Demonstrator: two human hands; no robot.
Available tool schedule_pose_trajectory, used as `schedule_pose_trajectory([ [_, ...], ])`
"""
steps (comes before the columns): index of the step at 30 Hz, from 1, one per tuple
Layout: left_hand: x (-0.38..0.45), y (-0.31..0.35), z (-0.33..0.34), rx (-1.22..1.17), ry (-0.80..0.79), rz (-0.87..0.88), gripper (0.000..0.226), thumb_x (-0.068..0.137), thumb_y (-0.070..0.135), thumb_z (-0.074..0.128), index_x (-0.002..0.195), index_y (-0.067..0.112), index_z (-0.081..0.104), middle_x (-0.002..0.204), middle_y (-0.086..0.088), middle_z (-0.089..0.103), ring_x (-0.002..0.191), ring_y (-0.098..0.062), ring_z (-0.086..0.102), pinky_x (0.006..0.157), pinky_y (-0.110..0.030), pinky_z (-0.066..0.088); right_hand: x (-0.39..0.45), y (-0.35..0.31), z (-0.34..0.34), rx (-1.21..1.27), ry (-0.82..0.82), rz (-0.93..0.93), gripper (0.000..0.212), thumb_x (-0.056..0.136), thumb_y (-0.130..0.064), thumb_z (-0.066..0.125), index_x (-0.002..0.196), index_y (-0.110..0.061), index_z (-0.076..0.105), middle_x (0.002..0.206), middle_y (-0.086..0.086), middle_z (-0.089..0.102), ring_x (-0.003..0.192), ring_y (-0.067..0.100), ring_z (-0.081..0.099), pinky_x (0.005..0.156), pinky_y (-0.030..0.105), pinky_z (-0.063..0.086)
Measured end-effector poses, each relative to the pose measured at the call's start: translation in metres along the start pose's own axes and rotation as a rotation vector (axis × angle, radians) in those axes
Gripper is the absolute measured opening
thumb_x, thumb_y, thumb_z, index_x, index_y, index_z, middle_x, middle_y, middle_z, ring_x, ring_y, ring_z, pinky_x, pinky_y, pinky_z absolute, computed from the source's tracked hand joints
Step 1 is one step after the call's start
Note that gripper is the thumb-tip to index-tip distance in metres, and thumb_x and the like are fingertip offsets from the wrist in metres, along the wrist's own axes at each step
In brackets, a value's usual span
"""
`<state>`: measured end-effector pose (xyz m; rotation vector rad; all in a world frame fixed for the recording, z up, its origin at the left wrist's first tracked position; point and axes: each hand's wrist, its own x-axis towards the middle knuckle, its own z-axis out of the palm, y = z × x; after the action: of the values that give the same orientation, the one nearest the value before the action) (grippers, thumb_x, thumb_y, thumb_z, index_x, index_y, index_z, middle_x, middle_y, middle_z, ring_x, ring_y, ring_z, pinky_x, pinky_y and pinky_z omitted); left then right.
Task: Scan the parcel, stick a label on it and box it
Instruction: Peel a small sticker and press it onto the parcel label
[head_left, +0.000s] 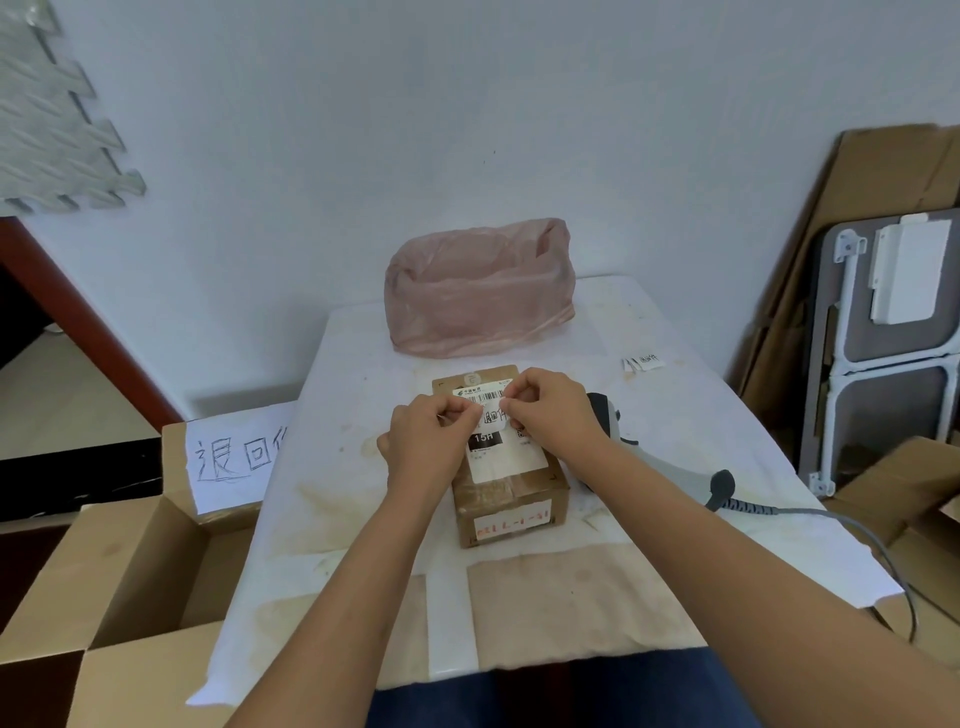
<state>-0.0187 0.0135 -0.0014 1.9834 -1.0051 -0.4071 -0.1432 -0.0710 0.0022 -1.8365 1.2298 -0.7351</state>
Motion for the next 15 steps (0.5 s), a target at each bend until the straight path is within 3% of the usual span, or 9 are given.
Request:
schedule_pose_trajectory([
  [5, 0.0039, -0.0013, 0.0023, 0.008, 0.022, 0.008, 0.022, 0.09, 0.051, 0.062, 0.086, 0.033, 0.075, 0.09, 0.009, 0.072, 0.103, -0.021, 0.062, 0.099, -0.047, 0.041, 0.0014, 0.0009, -0.0003, -0.001, 0.013, 0.013, 0.005, 0.086, -0.014, 0.067, 0.09, -0.012, 0.069, 0.087, 0.01, 0.075, 0.073, 0.016, 0.067, 0.075, 0.033, 0.058],
  [9, 0.0033, -0.0001, 0.0029, 0.044, 0.014, 0.025, 0.017, 0.089, 0.045, 0.066, 0.086, 0.03, 0.075, 0.083, 0.013, 0.067, 0.102, -0.02, 0.06, 0.086, -0.037, 0.03, 0.001, 0.0003, -0.0001, -0.008, 0.004, 0.013, 0.003, 0.085, -0.014, 0.068, 0.089, -0.014, 0.068, 0.087, 0.011, 0.075, 0.074, 0.016, 0.066, 0.079, 0.036, 0.059],
  [15, 0.0065, -0.0012, 0.0063, 0.106, 0.027, 0.024, 0.012, 0.09, 0.037, 0.064, 0.086, 0.029, 0.073, 0.081, 0.014, 0.061, 0.105, -0.019, 0.055, 0.083, -0.035, 0.025, -0.0008, -0.0015, -0.0043, -0.007, -0.051, 0.002, 0.01, 0.083, -0.013, 0.071, 0.09, -0.019, 0.068, 0.088, 0.006, 0.073, 0.078, 0.016, 0.066, 0.082, 0.039, 0.059],
])
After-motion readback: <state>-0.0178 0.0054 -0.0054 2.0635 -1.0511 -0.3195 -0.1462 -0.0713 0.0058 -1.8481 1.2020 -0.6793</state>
